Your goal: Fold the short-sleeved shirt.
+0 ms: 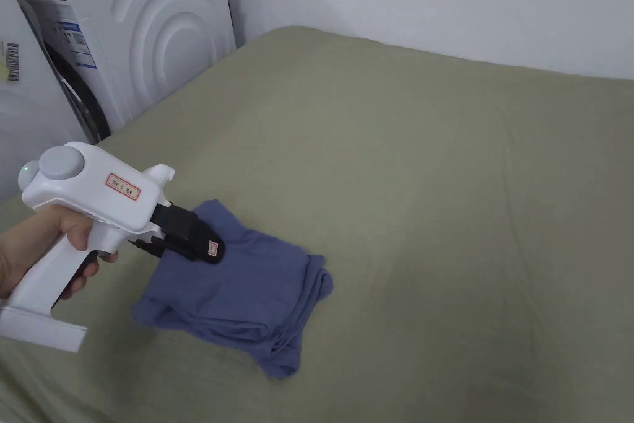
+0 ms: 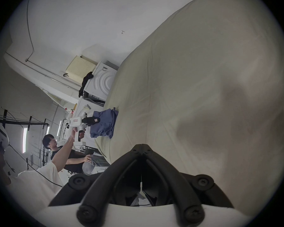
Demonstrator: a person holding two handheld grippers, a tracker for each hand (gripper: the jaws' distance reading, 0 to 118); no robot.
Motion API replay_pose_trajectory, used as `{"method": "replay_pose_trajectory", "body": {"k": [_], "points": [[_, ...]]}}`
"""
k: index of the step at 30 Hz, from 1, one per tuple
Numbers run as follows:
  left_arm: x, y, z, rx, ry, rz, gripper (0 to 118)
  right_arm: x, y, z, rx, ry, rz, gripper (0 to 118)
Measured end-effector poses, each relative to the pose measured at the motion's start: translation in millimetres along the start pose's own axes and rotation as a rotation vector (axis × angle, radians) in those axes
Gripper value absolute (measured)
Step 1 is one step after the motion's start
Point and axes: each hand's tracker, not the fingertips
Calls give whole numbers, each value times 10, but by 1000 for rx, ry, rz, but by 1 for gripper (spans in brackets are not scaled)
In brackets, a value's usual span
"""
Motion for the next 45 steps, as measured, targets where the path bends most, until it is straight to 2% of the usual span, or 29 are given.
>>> {"method": "replay_pose_trajectory", "body": {"k": [3,4,5,8,9,12,14,16,17,18,19,20,22,24,28,30,32,37,40,42,45], "points": [[13,54,-19,-5,86,-32,82,24,23,-4,0,-5,2,2],[38,49,-15,-21,133,-36,102,26,26,0,0,-5,1,2],[17,75,32,60,250,-113,112,22,28,4,1,-6,3,2],[64,22,173,84,267,-125,112,13,38,59,4,15,14,2],[131,-31,203,34,189,-63,112,0,41,73,7,14,17,2],[287,-107,365,85,223,-48,112,-49,56,160,25,20,30,2],[477,-192,467,145,226,-72,103,-100,72,249,47,34,47,2],[792,-316,506,216,232,-109,71,-177,94,358,70,39,73,2],[952,-395,494,218,170,-84,56,-220,106,406,85,35,96,2],[1136,-469,477,241,145,-102,29,-279,120,470,117,14,125,2],[1382,-571,429,269,132,-134,10,-330,138,551,151,-16,153,2],[1636,-659,351,299,145,-170,3,-399,153,627,193,-59,187,2],[2080,-850,220,361,136,-213,3,-550,180,761,260,-132,245,2],[2505,-1015,94,388,52,-222,2,-727,203,888,332,-254,328,2],[3361,-1347,-205,508,93,-389,1,-1107,203,1056,475,-515,532,2],[3755,-1509,-298,578,93,-442,1,-1263,179,1127,548,-582,623,2],[4082,-1650,-376,652,89,-461,1,-1417,147,1186,623,-650,679,2],[4640,-1968,-486,862,159,-509,1,-1629,97,1308,772,-733,718,2],[4746,-2009,-484,887,144,-488,1,-1640,129,1372,808,-728,716,2],[4829,-2037,-498,918,221,-541,1,-1656,143,1396,817,-731,711,2],[4845,-2053,-427,922,190,-530,1,-1650,138,1415,837,-735,718,2]]}}
